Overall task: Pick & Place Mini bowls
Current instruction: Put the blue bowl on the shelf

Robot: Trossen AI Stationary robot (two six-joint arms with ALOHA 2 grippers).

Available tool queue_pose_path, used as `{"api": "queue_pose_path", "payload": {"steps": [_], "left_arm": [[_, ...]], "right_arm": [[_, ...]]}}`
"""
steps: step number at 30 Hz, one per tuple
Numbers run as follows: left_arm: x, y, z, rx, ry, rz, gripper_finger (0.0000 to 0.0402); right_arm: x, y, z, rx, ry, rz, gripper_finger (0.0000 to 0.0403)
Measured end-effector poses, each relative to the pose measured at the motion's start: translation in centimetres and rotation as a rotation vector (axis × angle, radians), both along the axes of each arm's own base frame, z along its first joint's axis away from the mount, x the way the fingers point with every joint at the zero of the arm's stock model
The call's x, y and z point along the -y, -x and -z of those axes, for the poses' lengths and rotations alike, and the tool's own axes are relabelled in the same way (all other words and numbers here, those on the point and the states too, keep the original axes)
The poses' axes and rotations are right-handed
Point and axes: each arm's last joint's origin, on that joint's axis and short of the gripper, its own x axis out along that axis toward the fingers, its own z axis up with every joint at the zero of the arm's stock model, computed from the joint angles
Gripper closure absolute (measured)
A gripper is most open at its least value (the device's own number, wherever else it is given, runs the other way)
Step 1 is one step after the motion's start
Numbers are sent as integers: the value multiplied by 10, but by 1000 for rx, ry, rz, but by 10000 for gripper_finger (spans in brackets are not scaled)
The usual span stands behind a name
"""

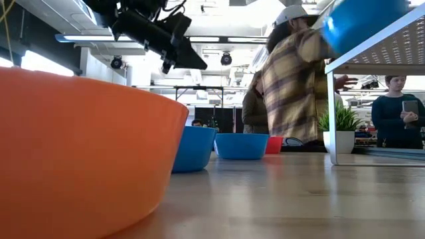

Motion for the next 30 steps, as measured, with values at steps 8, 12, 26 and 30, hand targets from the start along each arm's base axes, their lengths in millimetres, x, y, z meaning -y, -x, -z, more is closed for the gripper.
{"api": "queue_pose_path", "payload": {"steps": [8, 12, 26, 30], "left_arm": [[1, 1, 3, 83, -21, 13, 390], [1, 1, 5, 77, -19, 13, 390], [1, 1, 5, 74, -18, 13, 390], [1, 1, 5, 74, -17, 13, 390]], "right_arm": [[-24, 14, 0, 1, -12, 198, 401], [-26, 14, 3, 6, -5, 285, 401], [-27, 15, 29, -95, -20, 382, 400], [-28, 14, 29, -89, -35, 381, 394]]}}
